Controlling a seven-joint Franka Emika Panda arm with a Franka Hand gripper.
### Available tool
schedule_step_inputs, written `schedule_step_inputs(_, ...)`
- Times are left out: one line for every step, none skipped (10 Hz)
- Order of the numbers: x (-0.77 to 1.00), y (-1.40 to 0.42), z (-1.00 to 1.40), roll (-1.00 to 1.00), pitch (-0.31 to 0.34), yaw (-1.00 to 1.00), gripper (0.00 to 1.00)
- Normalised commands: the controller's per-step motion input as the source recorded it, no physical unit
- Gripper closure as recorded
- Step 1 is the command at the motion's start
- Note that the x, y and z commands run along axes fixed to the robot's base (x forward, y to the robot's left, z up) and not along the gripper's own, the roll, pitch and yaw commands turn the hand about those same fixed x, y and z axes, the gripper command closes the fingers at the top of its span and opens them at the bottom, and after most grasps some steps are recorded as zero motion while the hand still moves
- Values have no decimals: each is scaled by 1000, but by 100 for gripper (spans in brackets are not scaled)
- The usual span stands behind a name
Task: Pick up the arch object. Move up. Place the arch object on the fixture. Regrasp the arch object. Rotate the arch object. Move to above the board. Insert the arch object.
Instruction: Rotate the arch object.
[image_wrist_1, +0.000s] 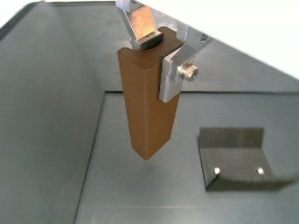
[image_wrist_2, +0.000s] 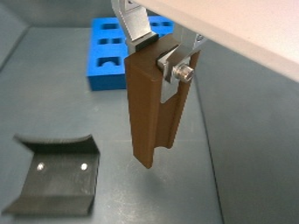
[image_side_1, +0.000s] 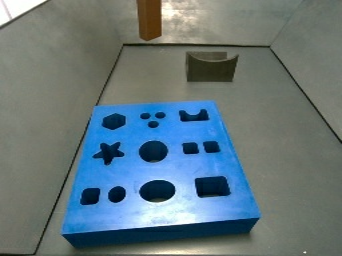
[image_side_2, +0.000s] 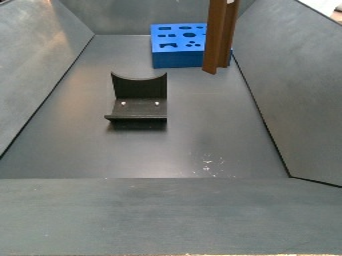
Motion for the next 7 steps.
schedule_step_inputs(-48,14,31,-75,3,-1000,100)
schedule_step_inputs(-43,14,29,-85,4,-1000,100)
schedule_step_inputs(-38,13,30,-112,4,-1000,100)
schedule_step_inputs(-37,13,30,-126,5,-971,100)
schedule_step_inputs(-36,13,31,-126,4,-638,100)
schedule_step_inputs(-35,13,32,-126,4,-429,100)
schedule_step_inputs(-34,12,33,-126,3,-245,100)
